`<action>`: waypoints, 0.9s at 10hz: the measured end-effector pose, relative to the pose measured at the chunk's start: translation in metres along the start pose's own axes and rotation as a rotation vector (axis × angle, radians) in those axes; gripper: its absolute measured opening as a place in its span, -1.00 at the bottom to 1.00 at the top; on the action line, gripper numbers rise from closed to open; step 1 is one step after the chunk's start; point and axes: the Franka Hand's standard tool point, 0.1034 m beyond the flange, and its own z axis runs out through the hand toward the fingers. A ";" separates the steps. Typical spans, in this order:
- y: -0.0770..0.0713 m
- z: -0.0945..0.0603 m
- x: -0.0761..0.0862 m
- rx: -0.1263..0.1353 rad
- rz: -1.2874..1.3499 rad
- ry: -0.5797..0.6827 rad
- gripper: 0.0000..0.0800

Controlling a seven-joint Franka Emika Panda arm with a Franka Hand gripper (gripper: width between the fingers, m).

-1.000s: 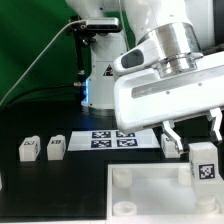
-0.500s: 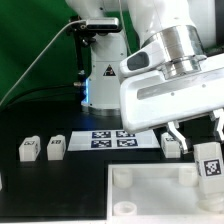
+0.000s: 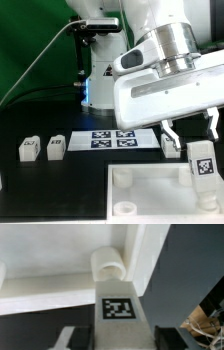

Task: Assemble one leg

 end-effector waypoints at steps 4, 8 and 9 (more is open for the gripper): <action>0.001 0.009 -0.008 0.004 0.014 -0.017 -0.26; -0.002 0.012 0.004 -0.006 0.061 0.009 -0.26; -0.002 0.015 0.008 -0.014 0.061 0.017 -0.26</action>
Offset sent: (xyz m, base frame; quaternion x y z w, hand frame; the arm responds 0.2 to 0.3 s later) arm -0.0030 -0.0008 -0.0107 0.0002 -0.0183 0.0151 0.9997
